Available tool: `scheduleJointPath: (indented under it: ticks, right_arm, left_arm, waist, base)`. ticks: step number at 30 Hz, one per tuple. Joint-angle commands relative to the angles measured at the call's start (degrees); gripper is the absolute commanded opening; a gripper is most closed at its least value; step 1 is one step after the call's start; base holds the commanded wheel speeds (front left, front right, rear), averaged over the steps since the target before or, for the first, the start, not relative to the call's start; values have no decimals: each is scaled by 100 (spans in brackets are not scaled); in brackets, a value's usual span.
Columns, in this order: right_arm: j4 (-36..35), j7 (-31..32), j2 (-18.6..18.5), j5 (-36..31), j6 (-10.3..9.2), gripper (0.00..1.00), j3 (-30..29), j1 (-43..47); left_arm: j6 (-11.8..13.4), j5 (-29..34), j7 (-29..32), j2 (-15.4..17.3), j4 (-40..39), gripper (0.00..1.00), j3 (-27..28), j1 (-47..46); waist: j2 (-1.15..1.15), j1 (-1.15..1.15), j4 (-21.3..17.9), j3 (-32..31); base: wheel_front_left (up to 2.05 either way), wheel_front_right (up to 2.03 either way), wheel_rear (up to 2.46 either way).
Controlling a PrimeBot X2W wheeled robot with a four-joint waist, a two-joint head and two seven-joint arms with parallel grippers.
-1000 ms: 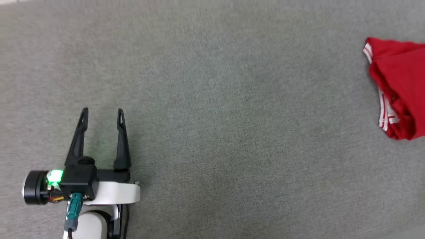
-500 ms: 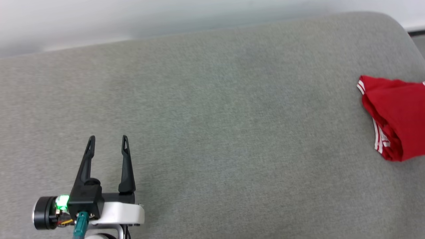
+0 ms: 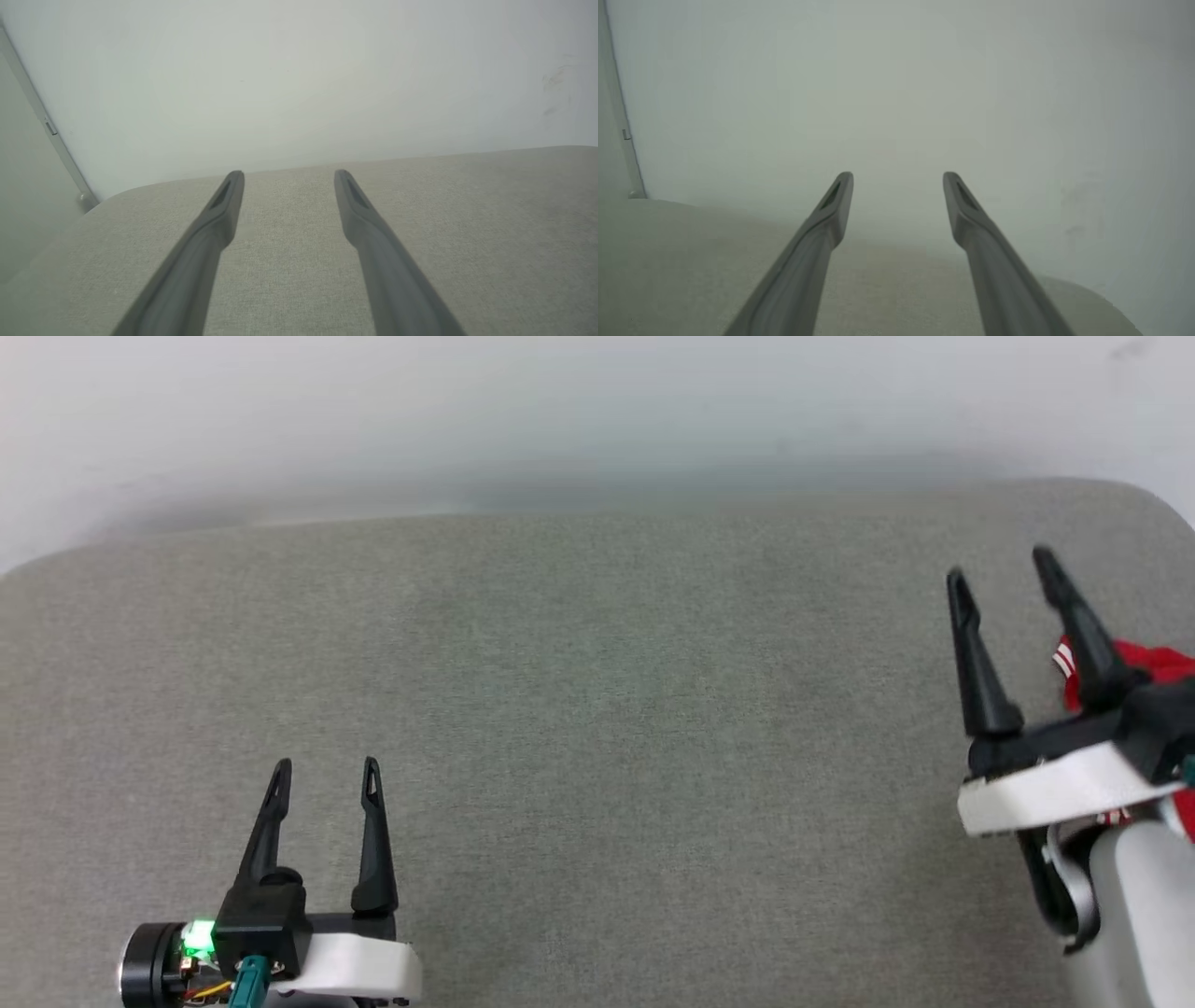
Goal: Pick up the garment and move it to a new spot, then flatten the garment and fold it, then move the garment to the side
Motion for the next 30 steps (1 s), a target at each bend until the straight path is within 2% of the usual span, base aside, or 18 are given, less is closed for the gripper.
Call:
scheduleJointPath:
  ticks: [1,13,30]
  right_arm:
    - [-10,-6,53,44,-4,100,-49,144]
    - [-406,-6,604,41,-4,100,-542,1558]
    - [-535,-7,856,15,-4,100,-638,2411]
  left_arm:
    - [-25,-13,-12,-8,22,100,-3,71]
    - [-93,-38,-12,-81,154,100,31,326]
    - [-288,-111,-12,-160,329,100,55,512]
  waist:
    - [0,1,71,-75]
    - [0,1,120,-420]
    - [0,1,146,-610]
  base:
    - [0,0,0]
    - [0,0,0]
    - [0,0,0]
